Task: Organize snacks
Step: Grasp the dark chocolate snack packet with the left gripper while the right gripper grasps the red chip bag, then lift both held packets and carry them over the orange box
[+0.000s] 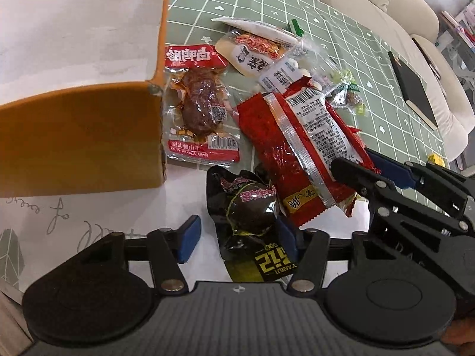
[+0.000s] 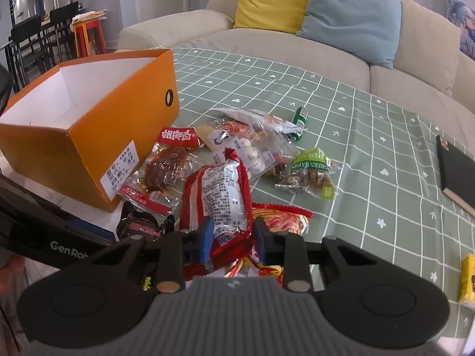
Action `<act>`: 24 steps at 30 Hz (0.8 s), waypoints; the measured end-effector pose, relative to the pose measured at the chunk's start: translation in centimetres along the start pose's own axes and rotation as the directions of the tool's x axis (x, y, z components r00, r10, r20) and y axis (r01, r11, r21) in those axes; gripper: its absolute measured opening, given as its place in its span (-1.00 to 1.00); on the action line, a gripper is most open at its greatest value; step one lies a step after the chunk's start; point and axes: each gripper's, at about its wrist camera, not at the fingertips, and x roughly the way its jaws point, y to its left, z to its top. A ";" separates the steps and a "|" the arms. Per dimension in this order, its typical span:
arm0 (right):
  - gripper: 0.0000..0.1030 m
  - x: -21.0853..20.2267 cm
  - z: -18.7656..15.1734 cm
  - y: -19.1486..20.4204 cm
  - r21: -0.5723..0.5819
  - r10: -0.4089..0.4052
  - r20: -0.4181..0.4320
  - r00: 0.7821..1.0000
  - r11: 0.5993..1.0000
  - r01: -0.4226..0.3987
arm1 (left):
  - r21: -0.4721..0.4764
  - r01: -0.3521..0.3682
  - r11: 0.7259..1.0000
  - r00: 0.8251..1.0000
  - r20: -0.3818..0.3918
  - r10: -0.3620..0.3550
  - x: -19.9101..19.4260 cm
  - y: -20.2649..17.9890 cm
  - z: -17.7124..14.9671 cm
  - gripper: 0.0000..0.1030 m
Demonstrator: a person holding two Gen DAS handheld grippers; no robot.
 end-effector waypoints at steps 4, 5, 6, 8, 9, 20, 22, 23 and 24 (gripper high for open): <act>-0.55 -0.2 -0.1 -0.5 0.043 0.021 0.000 1.000 0.999 -0.021 | 0.036 0.009 0.999 1.000 0.003 -0.009 -0.1 -0.4 -0.3 -0.08; -0.57 -0.3 -0.1 -0.7 0.053 0.026 0.001 1.000 0.998 -0.026 | 0.040 0.008 0.999 1.000 0.006 -0.008 -0.1 -0.4 -0.3 -0.10; -0.58 -0.3 -0.1 -0.8 0.061 0.031 0.002 1.000 0.998 -0.031 | 0.040 0.010 0.999 1.000 0.011 -0.011 -0.2 -0.4 -0.4 -0.11; -0.69 -0.6 -0.1 -0.8 0.070 0.039 0.007 0.999 0.997 -0.039 | 0.046 0.017 0.999 1.000 0.022 -0.018 -0.4 -0.3 -0.5 -0.15; -0.82 -0.8 -0.1 -0.8 0.073 0.036 0.017 0.999 0.997 -0.037 | 0.052 0.021 0.998 0.999 0.034 -0.023 -0.7 -0.3 -0.6 -0.18; -0.91 -3.2 -0.9 -0.3 0.146 0.105 0.013 0.994 0.984 -0.105 | 0.090 0.033 0.995 0.996 0.075 -0.040 -2.8 0.0 -1.5 -1.00; -0.84 -3.2 -1.1 -0.3 0.163 0.140 0.012 0.990 0.977 -0.140 | 0.062 0.057 0.996 0.996 0.069 -0.061 -2.6 0.5 -1.5 -1.00; -0.72 -3.1 -1.0 -0.3 0.174 0.148 0.010 0.989 0.974 -0.148 | 0.050 0.063 0.997 0.995 0.073 -0.066 -2.6 0.6 -1.5 -0.99; -0.65 -2.9 -0.9 -0.1 0.174 0.149 0.009 0.989 0.973 -0.148 | 0.038 0.068 0.997 0.994 0.081 -0.071 -2.6 0.8 -1.4 -0.99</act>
